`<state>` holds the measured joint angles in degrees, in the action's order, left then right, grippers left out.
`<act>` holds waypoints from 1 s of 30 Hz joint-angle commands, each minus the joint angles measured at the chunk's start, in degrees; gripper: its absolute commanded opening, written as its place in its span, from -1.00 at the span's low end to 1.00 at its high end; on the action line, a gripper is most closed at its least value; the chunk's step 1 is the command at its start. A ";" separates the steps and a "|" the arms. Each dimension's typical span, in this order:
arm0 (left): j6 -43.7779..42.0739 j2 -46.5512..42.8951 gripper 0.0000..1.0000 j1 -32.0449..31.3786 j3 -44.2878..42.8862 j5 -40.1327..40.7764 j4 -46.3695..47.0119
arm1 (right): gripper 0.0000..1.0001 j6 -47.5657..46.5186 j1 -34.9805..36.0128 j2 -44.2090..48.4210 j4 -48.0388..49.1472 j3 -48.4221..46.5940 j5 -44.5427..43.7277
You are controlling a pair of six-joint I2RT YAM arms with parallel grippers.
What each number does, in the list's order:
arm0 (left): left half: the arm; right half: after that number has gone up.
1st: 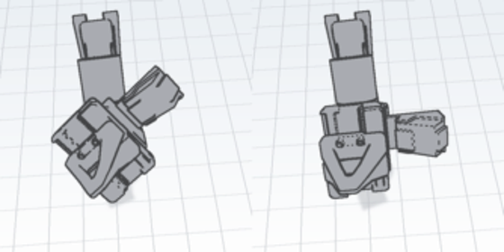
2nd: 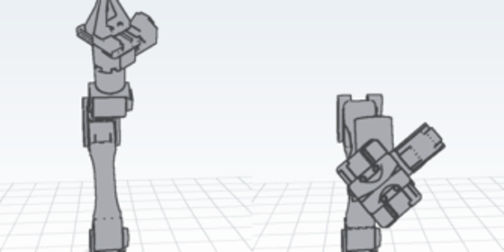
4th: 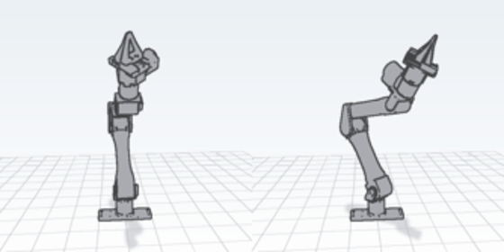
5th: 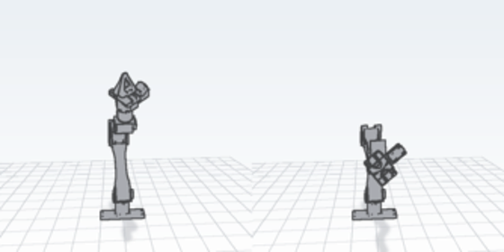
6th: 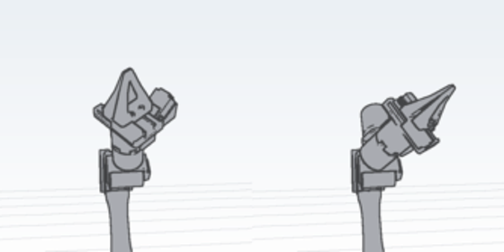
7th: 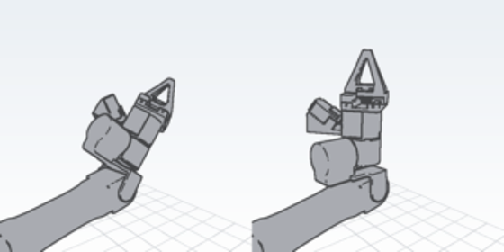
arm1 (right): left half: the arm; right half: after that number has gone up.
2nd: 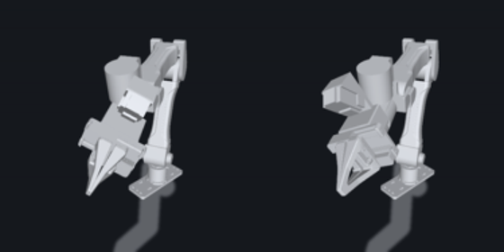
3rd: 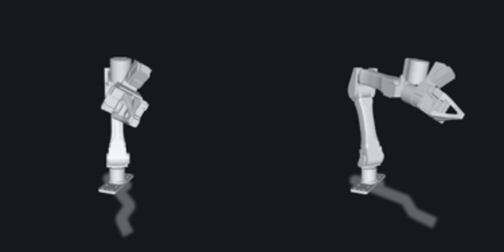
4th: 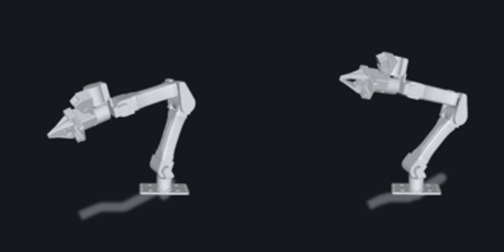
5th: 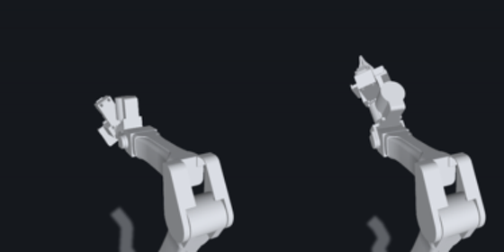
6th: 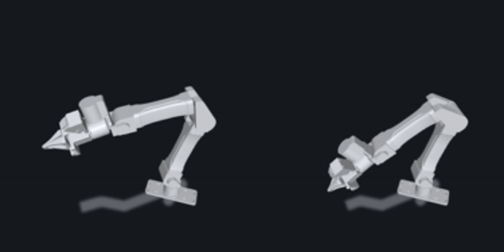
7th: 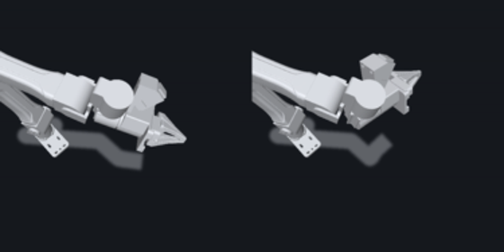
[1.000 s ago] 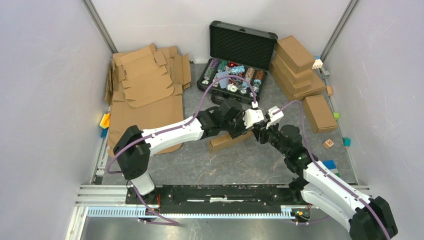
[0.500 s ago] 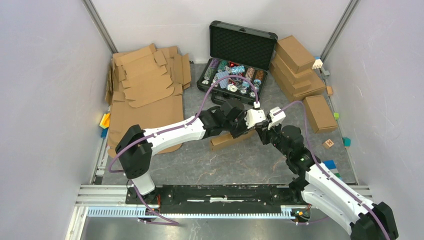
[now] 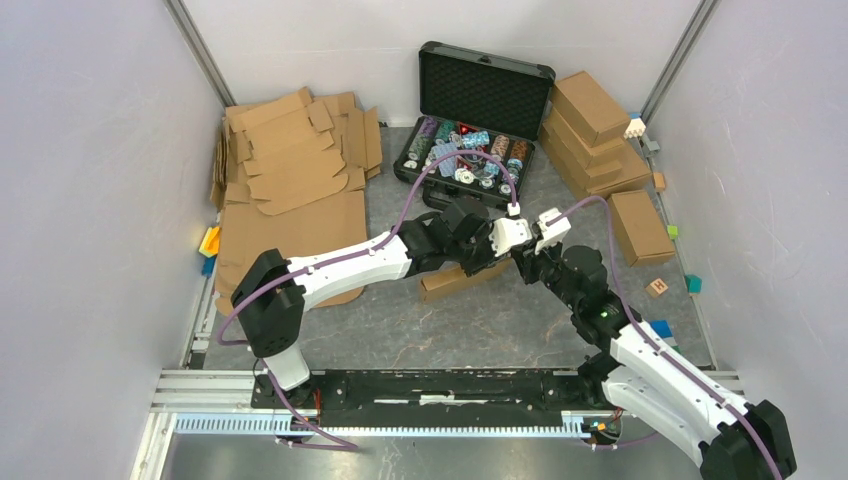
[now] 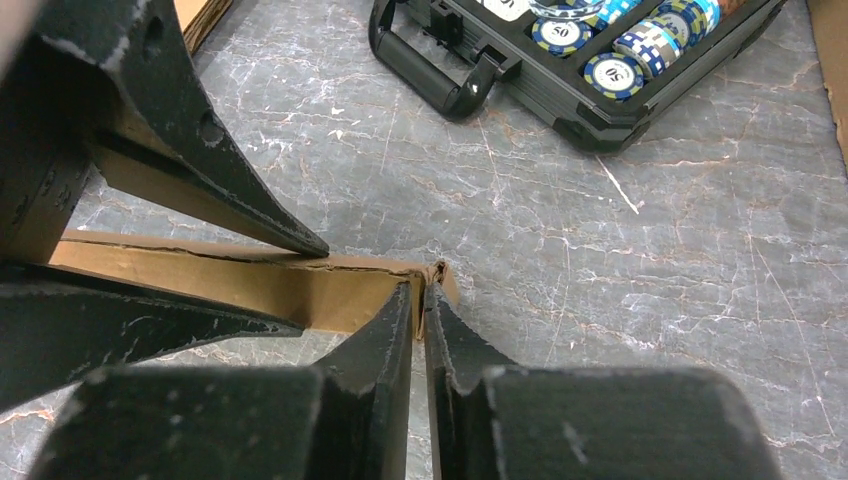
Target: Fold the paper box
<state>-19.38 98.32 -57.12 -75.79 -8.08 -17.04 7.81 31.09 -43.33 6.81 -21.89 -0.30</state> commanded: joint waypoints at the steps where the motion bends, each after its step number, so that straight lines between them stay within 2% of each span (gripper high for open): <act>1: -0.68 2.58 -0.36 0.35 0.20 1.49 -5.25 | -0.76 -0.61 0.20 -0.44 2.57 -2.63 -0.85; 9: -0.61 2.50 -0.36 0.41 0.11 1.40 -5.37 | -1.00 -0.75 0.20 -2.19 2.64 -2.82 0.12; 22: -0.03 3.14 -0.35 0.35 -0.65 2.01 -6.05 | -1.00 -0.62 0.19 -2.39 1.21 1.15 2.71; 30: 0.06 2.94 -0.30 0.35 -0.63 2.67 -6.06 | -1.00 -1.07 0.14 -2.84 -0.93 2.91 0.65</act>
<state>-19.35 98.70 -56.97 -76.58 -7.16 -17.78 7.40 31.07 -45.32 10.31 -20.86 0.34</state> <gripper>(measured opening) 0.378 0.006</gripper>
